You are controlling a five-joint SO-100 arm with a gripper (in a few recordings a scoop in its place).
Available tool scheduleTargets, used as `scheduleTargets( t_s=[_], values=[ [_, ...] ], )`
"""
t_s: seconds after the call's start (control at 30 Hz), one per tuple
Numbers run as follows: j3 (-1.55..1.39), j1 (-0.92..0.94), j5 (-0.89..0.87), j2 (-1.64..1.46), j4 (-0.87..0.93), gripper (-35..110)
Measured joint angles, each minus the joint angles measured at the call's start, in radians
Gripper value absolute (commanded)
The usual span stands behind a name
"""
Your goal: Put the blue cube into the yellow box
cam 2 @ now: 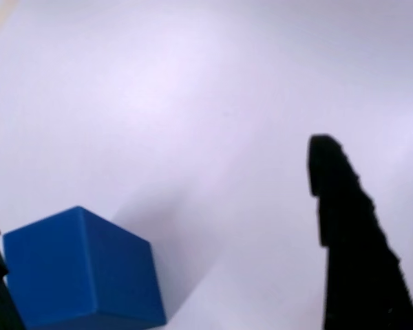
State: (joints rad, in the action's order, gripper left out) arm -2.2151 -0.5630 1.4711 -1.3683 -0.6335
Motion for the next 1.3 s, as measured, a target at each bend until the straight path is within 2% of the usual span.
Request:
scheduleTargets(
  t_s=[0.4,1.0,1.3],
  values=[
    [0.003,-0.118,-0.021,0.057,-0.063,50],
    [0.114,-0.15,-0.038,0.275,-0.109,47],
    [0.152,-0.152,-0.029,0.345,-0.109,39]
  ],
)
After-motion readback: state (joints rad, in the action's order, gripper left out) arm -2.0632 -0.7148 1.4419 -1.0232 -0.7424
